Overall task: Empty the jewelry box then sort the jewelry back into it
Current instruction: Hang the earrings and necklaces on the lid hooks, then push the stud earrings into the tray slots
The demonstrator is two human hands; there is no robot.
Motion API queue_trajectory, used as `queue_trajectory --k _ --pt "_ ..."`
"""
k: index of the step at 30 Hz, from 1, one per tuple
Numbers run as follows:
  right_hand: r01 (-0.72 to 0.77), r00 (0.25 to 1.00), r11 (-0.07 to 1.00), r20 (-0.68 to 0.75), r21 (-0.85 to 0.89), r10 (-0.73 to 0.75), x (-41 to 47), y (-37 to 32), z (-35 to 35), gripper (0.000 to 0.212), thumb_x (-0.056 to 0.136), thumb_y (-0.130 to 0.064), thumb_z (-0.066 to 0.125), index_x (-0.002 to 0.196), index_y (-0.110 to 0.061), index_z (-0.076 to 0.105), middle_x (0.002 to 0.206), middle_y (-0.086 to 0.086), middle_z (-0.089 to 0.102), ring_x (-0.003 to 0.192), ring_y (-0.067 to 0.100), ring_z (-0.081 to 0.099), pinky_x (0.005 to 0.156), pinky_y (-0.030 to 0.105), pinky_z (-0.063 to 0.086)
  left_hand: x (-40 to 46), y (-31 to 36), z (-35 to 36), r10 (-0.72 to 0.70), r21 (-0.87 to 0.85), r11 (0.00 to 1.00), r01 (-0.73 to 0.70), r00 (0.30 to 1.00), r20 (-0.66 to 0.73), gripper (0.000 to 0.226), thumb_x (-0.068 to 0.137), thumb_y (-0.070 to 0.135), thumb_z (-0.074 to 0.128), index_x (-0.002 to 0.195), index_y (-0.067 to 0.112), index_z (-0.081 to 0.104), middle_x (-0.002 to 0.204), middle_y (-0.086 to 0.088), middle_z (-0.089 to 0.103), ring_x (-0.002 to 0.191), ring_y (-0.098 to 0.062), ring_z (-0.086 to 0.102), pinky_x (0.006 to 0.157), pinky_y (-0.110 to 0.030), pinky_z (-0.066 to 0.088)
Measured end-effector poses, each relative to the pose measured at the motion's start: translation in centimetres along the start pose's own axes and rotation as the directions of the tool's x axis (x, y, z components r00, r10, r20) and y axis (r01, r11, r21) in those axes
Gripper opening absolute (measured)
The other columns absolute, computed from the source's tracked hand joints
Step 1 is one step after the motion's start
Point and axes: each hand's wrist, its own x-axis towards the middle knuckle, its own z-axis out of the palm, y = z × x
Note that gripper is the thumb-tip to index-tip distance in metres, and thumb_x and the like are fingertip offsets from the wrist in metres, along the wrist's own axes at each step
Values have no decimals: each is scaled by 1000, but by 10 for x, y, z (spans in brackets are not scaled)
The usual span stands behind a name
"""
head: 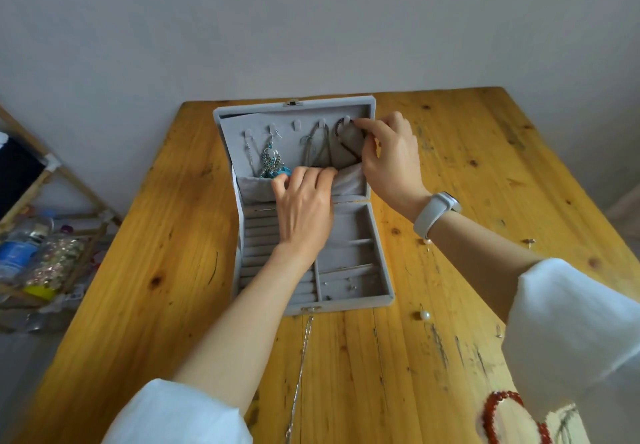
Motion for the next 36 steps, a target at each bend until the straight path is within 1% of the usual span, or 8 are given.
queue_trajectory --k 6,10,14,20,27,31,34,36 --pt "-116 990 984 100 138 103 -43 29 -51 31 88 4 43 110 -7 61 99 2 50 87 9 48 72 1 34 -7 18 -19 -86 -98 991 89 996 29 26 80 17 56 105 15 61 110 -6 59 104 -25 49 89 -42 29" --pt "-192 953 980 228 -54 200 -81 67 -77 27 89 0 44 108 -9 62 95 4 57 87 18 51 77 22 40 -37 51 -38 4 -249 968 18 996 86 26 80 24 45 94 18 66 97 0 64 96 -17 46 82 -36 26" --pt "-132 876 955 419 -266 238 -104 88 -70 26 92 -19 49 117 -16 59 105 7 59 100 27 48 83 38 39 -79 84 -46 181 -294 950 -104 952 246 22 77 29 54 89 21 70 89 6 66 94 -19 53 83 -37 26" --pt "-2 867 917 457 -398 200 -109 82 -59 28 95 -25 43 119 -21 58 111 7 56 106 27 45 85 38 34 -98 104 -44 288 -291 941 -173 862 416 18 79 26 65 93 19 71 98 1 67 101 -24 51 90 -44 26" --pt "-139 915 969 348 -203 204 -129 82 -72 17 91 -15 51 102 -11 63 95 10 62 91 26 52 76 29 38 -104 106 -51 332 -351 914 -202 871 363 7 77 25 70 82 22 73 91 3 65 96 -22 55 88 -48 34" --pt "-234 925 972 308 5 221 -127 67 -79 15 88 -6 50 98 -8 61 92 8 63 81 23 56 72 29 42 -99 100 -60 146 -530 844 80 918 370 17 83 28 57 87 21 71 84 6 60 84 -12 52 78 -34 37" --pt "-229 943 964 275 135 186 -122 42 -73 15 86 -2 52 96 -7 61 87 5 62 75 19 55 67 20 40 -87 78 -79 -62 -690 564 453 857 512 12 82 9 63 87 19 68 82 10 62 73 -3 56 72 -17 46" --pt "-207 947 960 286 188 148 -119 21 -61 14 86 -3 53 96 -9 61 86 2 60 73 15 54 62 12 38 -80 52 -89 -161 -689 476 546 825 542 21 81 4 64 82 25 65 78 13 64 69 1 56 70 -14 45"
